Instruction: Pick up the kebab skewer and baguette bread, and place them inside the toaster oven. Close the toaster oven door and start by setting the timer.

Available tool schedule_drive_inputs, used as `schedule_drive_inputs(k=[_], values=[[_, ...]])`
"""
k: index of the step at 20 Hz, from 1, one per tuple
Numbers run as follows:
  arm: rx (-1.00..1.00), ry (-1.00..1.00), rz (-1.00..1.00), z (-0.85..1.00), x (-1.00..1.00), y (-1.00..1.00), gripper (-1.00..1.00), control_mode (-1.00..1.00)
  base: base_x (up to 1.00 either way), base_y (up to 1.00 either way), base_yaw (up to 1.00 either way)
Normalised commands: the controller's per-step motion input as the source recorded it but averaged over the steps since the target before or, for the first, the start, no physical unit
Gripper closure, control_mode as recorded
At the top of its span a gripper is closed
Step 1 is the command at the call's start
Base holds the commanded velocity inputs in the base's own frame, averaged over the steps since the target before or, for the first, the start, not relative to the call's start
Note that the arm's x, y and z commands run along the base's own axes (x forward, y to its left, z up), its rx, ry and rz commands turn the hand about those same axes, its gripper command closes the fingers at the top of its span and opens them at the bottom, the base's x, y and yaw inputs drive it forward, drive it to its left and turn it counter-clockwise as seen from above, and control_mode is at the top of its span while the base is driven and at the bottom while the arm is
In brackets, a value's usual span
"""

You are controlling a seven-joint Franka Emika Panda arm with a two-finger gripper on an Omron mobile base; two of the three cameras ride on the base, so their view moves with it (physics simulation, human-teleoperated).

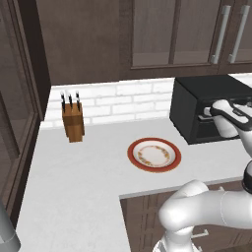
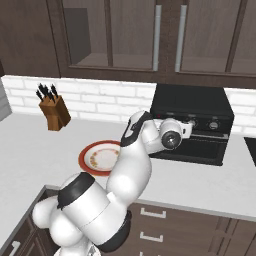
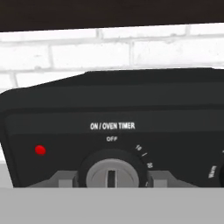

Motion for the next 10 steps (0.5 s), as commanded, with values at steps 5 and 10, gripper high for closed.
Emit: schedule_drive_inputs(k=[5,10], values=[[0.00,-0.05,-0.11,0.00,-0.03,0.13,1.00,-1.00,0.00,0.00,0.00],[0.00,-0.05,-0.13,0.00,0.00,0.06,1.00,-1.00,0.00,0.00,0.00]])
